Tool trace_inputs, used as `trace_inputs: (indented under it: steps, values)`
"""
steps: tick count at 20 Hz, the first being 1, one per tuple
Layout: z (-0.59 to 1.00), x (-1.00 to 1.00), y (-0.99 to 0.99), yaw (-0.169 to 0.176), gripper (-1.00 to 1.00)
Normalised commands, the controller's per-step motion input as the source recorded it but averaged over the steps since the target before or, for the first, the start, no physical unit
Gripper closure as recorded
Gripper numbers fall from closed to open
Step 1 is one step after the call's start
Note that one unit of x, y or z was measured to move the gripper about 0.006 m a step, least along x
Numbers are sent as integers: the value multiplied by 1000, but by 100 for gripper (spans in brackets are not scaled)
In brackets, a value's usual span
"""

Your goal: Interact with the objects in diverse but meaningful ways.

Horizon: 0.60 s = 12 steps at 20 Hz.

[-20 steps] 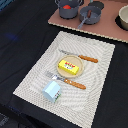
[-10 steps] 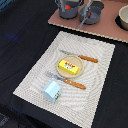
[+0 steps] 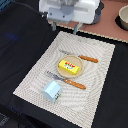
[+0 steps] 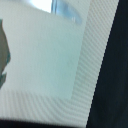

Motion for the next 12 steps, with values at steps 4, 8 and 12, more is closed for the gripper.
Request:
trace_inputs:
  steps: [4,8,12]
  values:
    - [0,0,0,0,-100]
    - [0,0,0,0,-100]
    - [0,-47,0,0,-100]
